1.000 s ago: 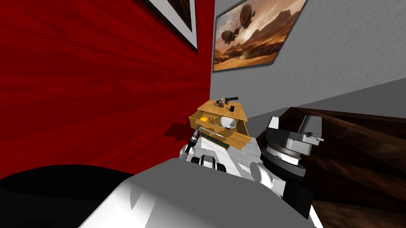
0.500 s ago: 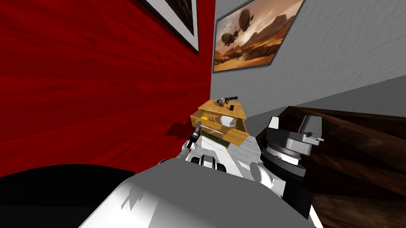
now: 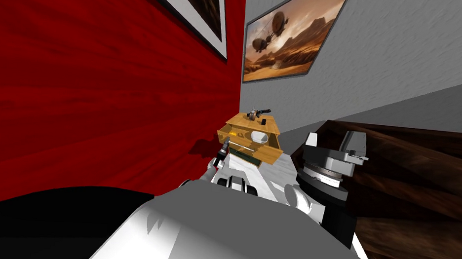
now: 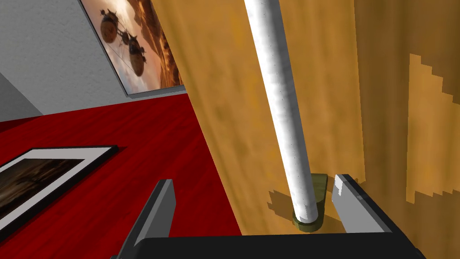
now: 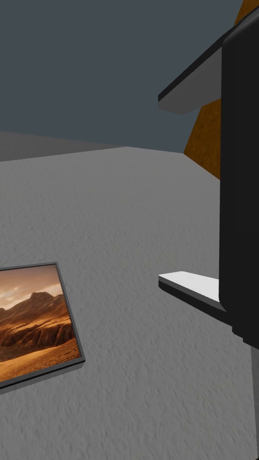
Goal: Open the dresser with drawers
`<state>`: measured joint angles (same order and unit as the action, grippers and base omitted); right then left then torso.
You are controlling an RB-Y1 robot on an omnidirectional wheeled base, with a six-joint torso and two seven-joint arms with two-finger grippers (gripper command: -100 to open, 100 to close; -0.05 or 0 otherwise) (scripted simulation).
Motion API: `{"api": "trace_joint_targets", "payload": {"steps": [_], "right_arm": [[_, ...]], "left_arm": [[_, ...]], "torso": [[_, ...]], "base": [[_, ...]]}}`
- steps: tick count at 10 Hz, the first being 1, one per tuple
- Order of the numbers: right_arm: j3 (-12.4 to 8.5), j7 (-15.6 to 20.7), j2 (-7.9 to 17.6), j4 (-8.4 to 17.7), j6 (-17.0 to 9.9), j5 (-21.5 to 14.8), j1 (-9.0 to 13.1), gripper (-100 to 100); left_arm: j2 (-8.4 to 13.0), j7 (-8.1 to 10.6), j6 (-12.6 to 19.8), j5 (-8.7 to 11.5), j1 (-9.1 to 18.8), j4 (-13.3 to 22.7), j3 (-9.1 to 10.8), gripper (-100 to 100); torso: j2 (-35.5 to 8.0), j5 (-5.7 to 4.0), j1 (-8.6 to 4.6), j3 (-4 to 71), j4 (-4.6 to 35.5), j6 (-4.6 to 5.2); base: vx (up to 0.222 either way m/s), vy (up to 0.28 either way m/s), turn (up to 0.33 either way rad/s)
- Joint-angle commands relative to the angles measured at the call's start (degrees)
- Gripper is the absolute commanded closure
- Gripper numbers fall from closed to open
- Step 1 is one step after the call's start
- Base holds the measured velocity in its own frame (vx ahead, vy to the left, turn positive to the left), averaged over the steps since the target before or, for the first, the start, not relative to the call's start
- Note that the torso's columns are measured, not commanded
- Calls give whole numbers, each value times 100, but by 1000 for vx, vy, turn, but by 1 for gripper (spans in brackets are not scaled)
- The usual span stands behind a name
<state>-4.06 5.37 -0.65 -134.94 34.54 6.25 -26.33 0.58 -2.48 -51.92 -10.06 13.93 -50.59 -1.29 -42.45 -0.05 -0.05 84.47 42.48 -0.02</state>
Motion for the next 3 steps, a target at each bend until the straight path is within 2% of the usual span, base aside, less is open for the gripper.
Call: {"api": "trace_joint_targets", "payload": {"steps": [1,3], "right_arm": [[0,0,0,0,0,0,0,0],[0,0,0,0,0,0,0,0]], "left_arm": [[1,0,6,0,-7,7,0,0],[2,0,14,-1,-15,15,0,0]], "torso": [[6,2,1,4,-6,2],[12,4,3,7,-14,2]], "base": [[0,0,0],[0,0,0]]}}
